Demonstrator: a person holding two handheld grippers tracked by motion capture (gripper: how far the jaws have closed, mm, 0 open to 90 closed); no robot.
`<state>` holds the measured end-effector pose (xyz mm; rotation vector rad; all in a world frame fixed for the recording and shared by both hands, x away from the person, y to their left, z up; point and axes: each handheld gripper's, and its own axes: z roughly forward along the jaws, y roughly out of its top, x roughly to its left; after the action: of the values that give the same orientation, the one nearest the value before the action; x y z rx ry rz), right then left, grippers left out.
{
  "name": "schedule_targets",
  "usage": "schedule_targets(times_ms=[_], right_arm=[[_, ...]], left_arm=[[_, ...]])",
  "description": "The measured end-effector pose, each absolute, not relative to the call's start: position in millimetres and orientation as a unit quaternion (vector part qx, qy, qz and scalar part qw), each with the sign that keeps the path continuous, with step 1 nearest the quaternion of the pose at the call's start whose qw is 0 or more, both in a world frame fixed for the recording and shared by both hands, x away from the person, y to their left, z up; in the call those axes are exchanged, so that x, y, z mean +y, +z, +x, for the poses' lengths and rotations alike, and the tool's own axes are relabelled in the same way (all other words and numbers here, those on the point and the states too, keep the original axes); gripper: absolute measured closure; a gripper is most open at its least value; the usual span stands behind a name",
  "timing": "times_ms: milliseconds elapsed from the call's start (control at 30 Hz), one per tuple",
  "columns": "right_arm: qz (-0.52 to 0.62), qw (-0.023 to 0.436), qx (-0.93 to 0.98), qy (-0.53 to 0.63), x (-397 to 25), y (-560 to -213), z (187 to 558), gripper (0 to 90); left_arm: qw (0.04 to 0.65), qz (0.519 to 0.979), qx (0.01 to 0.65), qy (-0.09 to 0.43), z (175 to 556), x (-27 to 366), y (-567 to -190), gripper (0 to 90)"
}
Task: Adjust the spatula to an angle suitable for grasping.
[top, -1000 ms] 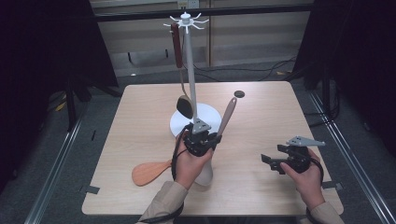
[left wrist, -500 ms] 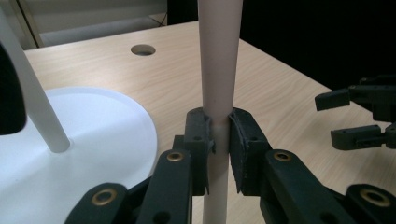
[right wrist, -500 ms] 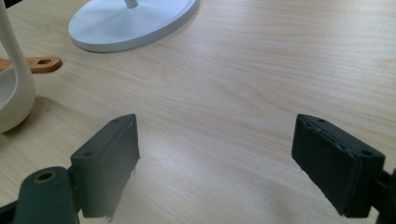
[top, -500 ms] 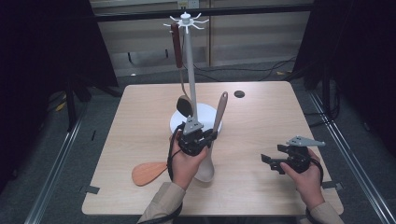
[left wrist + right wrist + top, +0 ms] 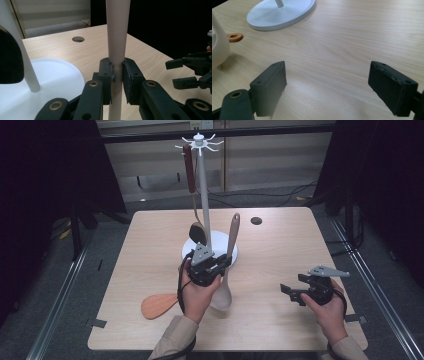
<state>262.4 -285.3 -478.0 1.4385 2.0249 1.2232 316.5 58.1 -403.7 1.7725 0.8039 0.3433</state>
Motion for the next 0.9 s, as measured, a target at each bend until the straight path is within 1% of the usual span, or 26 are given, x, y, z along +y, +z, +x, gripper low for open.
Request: schedule_targets(times_ms=[500, 900], right_arm=[[0.512, 0.189, 0.715, 0.437, -285, -477, 262, 14.2], [0.512, 0.190, 0.715, 0.437, -286, -477, 262, 14.2]], left_arm=[[0.601, 0.703, 0.344, 0.161, 317, 75, -378, 78.2], [0.630, 0.666, 0.352, 0.188, 318, 83, -366, 78.1]])
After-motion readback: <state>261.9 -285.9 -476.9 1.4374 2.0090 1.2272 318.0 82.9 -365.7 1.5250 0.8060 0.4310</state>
